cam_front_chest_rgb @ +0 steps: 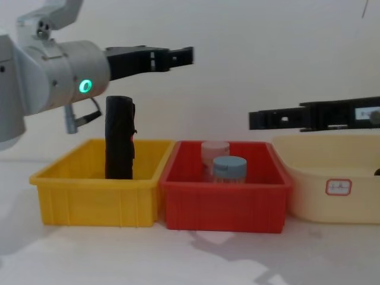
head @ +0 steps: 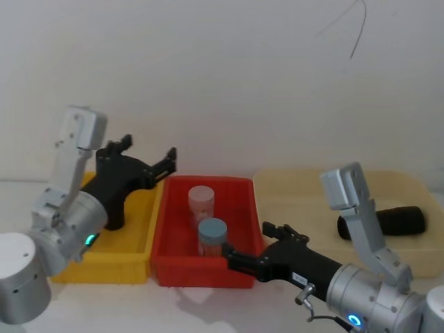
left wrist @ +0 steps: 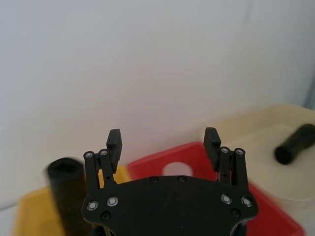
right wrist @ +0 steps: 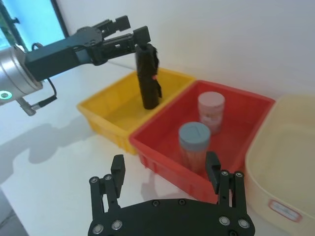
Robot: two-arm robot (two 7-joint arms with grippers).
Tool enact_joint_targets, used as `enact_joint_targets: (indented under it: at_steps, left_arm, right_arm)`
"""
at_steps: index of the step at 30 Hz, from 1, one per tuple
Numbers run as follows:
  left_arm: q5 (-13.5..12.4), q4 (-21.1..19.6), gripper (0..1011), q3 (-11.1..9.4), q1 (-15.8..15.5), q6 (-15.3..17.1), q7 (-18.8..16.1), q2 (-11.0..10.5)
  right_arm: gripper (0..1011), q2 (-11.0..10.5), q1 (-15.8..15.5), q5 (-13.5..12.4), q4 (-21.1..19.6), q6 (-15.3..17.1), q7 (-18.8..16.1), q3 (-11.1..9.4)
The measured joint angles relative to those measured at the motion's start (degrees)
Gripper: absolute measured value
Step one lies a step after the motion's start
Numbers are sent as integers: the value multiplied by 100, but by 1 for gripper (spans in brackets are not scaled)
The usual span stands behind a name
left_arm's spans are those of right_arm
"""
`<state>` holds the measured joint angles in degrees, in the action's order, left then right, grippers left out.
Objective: Pick up the garbage bag with the one hand and transfer it to the other hand.
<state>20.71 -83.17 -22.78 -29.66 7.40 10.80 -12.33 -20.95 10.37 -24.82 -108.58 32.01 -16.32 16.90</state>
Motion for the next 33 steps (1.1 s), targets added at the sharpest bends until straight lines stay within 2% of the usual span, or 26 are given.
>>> enact_joint_targets:
  at_steps: [9, 16, 24, 26, 33]
  left_arm:
    - [-131, -331, 1001, 398, 292, 160, -524, -182]
    - [-212, -515, 1001, 702, 476, 275, -859, -302]
    - [-253, -616, 1001, 870, 578, 340, -1033, -369]
    - [-262, -637, 1001, 903, 599, 351, -1067, -381]
    - [-277, -675, 1001, 970, 639, 377, -1136, -407]
  right_arm:
    - [1001, 109, 98, 6, 109, -148, -6, 174]
    - [1001, 136, 257, 99, 358, -236, 51, 268]
    - [1001, 139, 590, 249, 915, -352, 78, 363]
    - [1001, 150, 745, 305, 1176, -407, 36, 413]
    - [1001, 154, 1045, 371, 1653, -530, -134, 525]
